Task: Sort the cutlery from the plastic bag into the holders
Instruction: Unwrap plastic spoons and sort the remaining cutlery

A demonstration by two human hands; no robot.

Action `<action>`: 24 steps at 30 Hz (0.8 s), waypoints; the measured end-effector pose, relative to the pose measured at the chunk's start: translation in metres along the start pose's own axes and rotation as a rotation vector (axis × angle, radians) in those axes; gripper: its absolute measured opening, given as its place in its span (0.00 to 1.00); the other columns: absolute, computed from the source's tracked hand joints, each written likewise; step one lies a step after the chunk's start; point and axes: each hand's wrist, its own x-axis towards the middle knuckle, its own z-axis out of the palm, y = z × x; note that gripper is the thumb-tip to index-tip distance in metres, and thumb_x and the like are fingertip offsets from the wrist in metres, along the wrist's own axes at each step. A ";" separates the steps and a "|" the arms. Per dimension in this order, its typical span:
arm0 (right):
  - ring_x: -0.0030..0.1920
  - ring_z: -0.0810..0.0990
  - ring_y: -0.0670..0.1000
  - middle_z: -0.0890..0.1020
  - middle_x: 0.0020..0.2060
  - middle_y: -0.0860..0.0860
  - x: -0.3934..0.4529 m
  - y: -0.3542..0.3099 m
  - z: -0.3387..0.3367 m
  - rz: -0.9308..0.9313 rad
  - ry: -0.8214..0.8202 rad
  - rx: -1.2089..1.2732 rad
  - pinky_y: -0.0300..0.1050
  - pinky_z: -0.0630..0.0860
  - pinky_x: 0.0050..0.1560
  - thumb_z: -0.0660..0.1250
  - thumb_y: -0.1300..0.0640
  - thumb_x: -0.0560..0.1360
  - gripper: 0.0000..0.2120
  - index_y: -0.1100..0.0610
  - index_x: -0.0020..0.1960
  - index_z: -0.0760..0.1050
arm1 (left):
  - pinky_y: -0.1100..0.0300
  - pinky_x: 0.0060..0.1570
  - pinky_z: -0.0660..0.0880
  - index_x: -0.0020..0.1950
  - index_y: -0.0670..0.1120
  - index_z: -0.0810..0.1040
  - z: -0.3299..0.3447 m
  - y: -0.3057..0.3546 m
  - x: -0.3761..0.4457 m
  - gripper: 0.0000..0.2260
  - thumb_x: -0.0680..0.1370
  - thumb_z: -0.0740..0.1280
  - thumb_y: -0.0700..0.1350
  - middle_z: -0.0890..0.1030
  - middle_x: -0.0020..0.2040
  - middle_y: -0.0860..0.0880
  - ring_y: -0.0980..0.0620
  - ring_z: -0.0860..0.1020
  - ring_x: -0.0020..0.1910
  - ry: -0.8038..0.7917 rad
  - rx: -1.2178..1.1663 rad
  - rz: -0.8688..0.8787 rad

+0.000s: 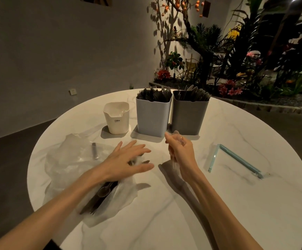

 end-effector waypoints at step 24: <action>0.29 0.66 0.47 0.69 0.27 0.53 -0.029 0.008 0.017 0.053 0.001 0.200 0.38 0.67 0.32 0.67 0.45 0.79 0.19 0.58 0.37 0.71 | 0.48 0.75 0.61 0.67 0.55 0.77 0.024 0.014 -0.013 0.25 0.75 0.63 0.66 0.76 0.67 0.58 0.59 0.71 0.68 0.264 0.023 0.123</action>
